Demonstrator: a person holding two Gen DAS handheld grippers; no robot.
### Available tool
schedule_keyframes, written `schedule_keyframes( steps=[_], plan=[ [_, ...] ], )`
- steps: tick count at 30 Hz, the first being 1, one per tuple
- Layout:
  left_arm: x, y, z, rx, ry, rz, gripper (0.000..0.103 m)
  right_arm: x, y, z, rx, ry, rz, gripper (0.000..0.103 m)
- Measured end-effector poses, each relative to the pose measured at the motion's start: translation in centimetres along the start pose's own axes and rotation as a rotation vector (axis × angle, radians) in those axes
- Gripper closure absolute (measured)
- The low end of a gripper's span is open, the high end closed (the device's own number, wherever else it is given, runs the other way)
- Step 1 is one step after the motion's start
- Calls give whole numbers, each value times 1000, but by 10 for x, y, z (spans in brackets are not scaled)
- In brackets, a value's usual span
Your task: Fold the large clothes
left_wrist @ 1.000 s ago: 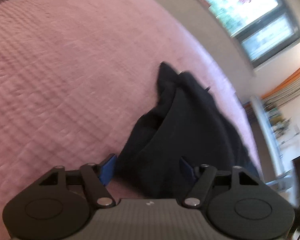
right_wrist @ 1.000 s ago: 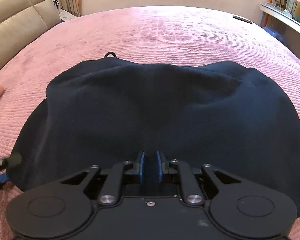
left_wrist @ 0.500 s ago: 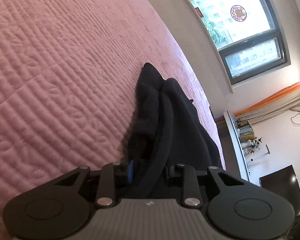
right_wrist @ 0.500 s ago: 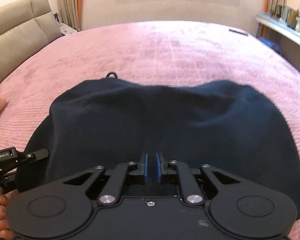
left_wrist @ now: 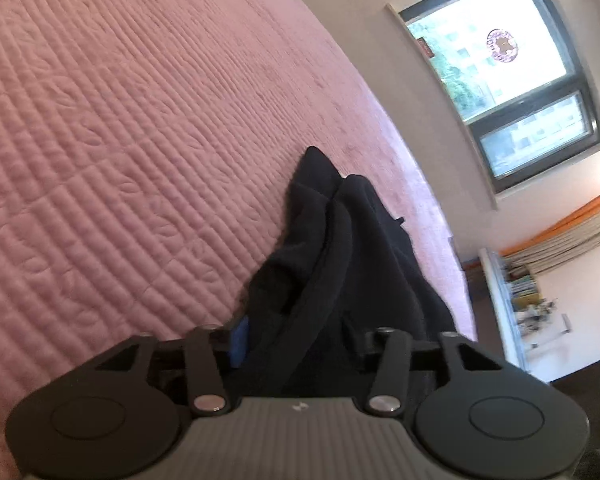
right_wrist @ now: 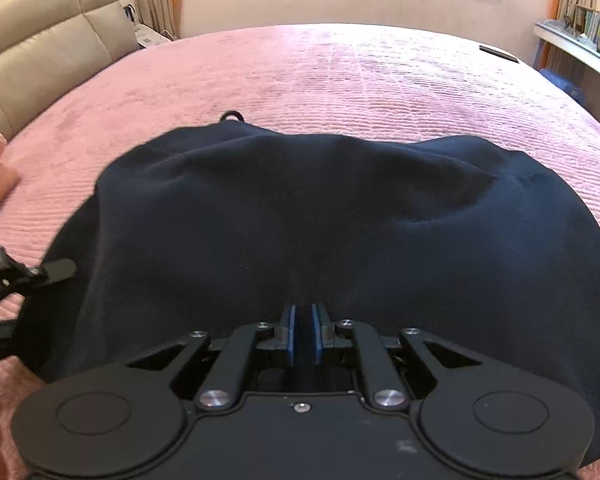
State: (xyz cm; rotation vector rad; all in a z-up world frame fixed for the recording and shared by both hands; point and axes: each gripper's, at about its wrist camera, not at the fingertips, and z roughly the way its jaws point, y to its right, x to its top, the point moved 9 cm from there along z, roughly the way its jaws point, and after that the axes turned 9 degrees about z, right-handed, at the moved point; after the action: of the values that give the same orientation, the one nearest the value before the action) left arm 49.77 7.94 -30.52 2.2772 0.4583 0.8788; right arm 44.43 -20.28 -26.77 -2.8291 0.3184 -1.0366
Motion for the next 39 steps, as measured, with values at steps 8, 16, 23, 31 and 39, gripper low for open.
schedule_keyframes(
  steps=[8, 16, 23, 31, 39],
  plan=[
    [2, 15, 28, -7, 12, 12, 91, 4, 9, -4, -35, 96, 80, 98],
    [24, 156, 8, -353, 92, 210, 93, -15, 36, 14, 174, -22, 284, 98],
    [-47, 301, 55, -681, -144, 335, 92, -17, 92, 7, 381, -85, 624, 103],
    [-137, 353, 107, -741, -386, 436, 92, -33, 211, -61, 237, -15, 734, 90],
    [-192, 355, 165, -524, -431, 627, 92, 6, 315, -104, 6, 97, 603, 87]
  ],
)
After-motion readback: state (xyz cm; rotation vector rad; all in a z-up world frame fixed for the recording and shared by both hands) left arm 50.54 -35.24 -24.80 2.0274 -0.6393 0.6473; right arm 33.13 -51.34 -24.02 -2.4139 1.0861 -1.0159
